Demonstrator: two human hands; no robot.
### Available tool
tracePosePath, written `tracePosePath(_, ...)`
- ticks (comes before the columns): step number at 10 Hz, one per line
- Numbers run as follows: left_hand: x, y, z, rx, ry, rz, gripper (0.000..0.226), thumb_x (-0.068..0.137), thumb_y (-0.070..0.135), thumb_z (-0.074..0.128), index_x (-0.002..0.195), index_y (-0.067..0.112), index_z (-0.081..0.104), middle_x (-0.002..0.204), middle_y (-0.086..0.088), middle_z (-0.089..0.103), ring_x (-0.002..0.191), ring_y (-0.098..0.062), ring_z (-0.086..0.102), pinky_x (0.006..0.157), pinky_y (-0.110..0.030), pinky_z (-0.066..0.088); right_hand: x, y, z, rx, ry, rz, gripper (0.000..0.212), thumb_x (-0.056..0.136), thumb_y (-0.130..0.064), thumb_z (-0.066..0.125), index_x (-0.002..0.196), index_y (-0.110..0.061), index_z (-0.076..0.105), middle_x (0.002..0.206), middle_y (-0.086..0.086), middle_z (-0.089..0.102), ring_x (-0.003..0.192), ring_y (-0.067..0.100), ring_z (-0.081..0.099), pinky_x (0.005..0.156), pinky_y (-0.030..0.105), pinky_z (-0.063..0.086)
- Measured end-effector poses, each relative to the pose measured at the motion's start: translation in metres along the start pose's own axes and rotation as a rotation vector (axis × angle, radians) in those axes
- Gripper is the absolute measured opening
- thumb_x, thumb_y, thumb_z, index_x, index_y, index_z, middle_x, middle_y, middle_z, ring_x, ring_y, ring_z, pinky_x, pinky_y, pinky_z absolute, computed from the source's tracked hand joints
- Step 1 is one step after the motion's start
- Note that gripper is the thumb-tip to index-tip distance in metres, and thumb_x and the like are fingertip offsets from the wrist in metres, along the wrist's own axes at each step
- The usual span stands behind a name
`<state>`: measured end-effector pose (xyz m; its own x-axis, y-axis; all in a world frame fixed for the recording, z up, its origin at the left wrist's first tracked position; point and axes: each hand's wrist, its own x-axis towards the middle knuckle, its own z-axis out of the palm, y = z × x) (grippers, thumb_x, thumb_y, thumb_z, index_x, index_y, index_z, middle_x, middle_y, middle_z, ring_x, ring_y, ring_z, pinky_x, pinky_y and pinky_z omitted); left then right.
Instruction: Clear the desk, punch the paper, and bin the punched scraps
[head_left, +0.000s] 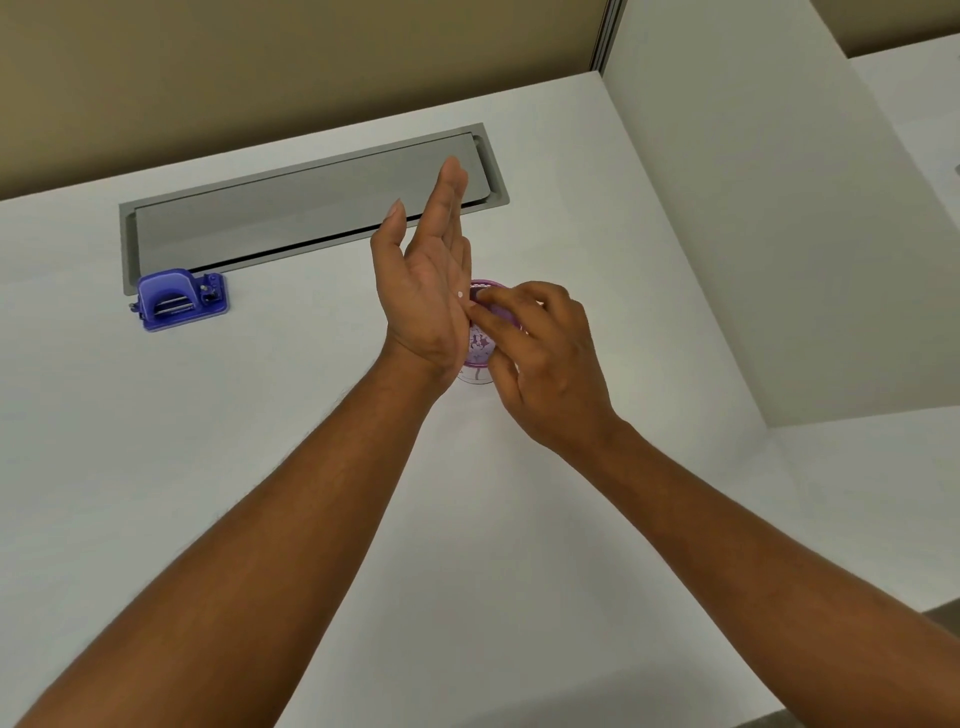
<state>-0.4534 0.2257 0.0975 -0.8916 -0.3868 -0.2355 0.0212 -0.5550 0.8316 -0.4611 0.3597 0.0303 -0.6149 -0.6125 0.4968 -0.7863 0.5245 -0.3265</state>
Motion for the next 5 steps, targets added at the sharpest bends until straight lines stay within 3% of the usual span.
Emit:
tracePosePath(2,-0.0012,-0.0030,-0.0008,0.019,0.023,-0.001,0.068,0.111,0.042,0.001,0.166,0.013,0.029,0.174,-0.004,0.030,0.163,-0.016,0.020,0.132,-0.039,0.008,0.0012,-0.0008,0.0028,-0.027,-0.002,0.028,0.039,0.094,-0.026,0.064,0.129,-0.010,0.069,0.130,0.014,0.069,0.115,0.035,0.063,0.095,0.047,0.053)
tracePosePath(3,-0.0032,-0.0045,-0.0018,0.011,0.035,-0.005,0.067,0.112,0.042,0.002,0.165,0.013,0.030,0.174,-0.003,0.031,0.163,-0.016,0.021,0.131,-0.038,0.009,-0.0003,-0.0007,0.0025,-0.053,0.054,0.117,0.030,0.090,-0.018,0.070,0.120,-0.011,0.068,0.128,0.011,0.068,0.115,0.031,0.059,0.093,0.047,0.052)
tracePosePath(5,-0.0060,-0.0007,-0.0035,-0.018,0.034,0.025,0.066,0.113,0.041,0.003,0.164,0.013,0.034,0.172,-0.003,0.033,0.162,-0.016,0.023,0.135,-0.043,0.005,0.0013,-0.0057,-0.0026,-0.018,0.028,0.171,0.031,0.093,-0.015,0.067,0.123,-0.008,0.068,0.125,0.010,0.070,0.114,0.028,0.063,0.098,0.045,0.052)
